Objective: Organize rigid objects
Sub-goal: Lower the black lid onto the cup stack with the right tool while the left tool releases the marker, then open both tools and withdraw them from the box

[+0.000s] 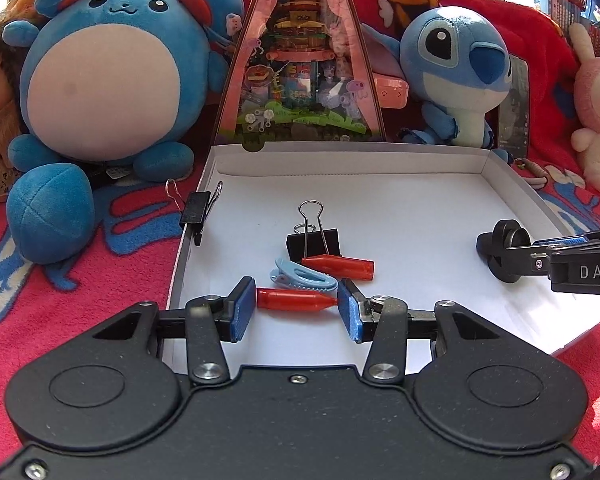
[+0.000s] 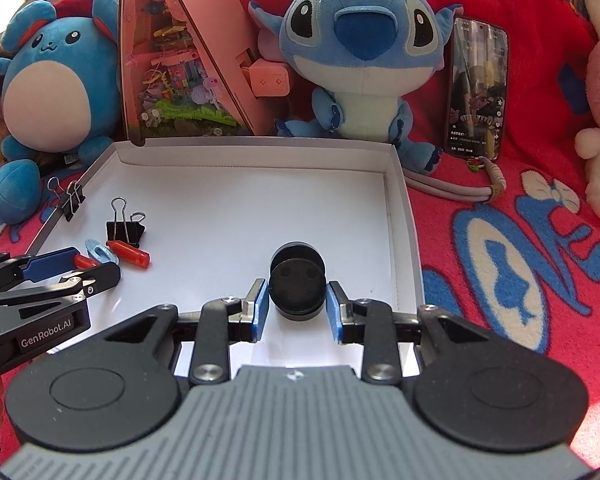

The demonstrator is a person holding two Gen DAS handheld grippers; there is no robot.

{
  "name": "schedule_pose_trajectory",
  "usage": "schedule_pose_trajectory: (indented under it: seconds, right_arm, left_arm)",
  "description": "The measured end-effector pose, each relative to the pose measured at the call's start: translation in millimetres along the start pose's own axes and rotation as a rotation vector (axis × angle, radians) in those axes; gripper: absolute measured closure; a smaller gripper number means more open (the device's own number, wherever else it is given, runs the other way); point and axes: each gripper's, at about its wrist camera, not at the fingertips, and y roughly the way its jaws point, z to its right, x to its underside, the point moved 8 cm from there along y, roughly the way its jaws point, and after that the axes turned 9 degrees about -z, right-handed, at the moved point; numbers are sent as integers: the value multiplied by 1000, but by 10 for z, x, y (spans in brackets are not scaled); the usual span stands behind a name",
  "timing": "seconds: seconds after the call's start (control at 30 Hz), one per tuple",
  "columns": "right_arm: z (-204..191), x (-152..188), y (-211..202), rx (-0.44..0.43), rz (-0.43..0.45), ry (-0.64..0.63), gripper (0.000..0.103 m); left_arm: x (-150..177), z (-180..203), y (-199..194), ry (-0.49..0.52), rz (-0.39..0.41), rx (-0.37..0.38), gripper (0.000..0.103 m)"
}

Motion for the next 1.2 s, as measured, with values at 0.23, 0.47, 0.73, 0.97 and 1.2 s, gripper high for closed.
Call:
schedule_pose_trajectory:
  seconds: [0.23,0.47,0.73,0.97,1.2]
  right_arm:
    - [34,-4,-28,-15,17,18,49]
    - [5,2,-167,-16,50,0,40]
    - [-75,129,-354,-2,98,-59,27]
    - [-95,270,-590,0,147,-95,19]
    - [-75,456,-822,-8,193,-111,16]
  left_arm:
    - [8,11,-23,0,-8,4,46]
    - [20,20,-142,14,6,-5,35]
    - [82,104,-450,67,51,6,24]
    - [254,148,-738,93,64,42,23]
    - [481,196,-996,110,70,72,22]
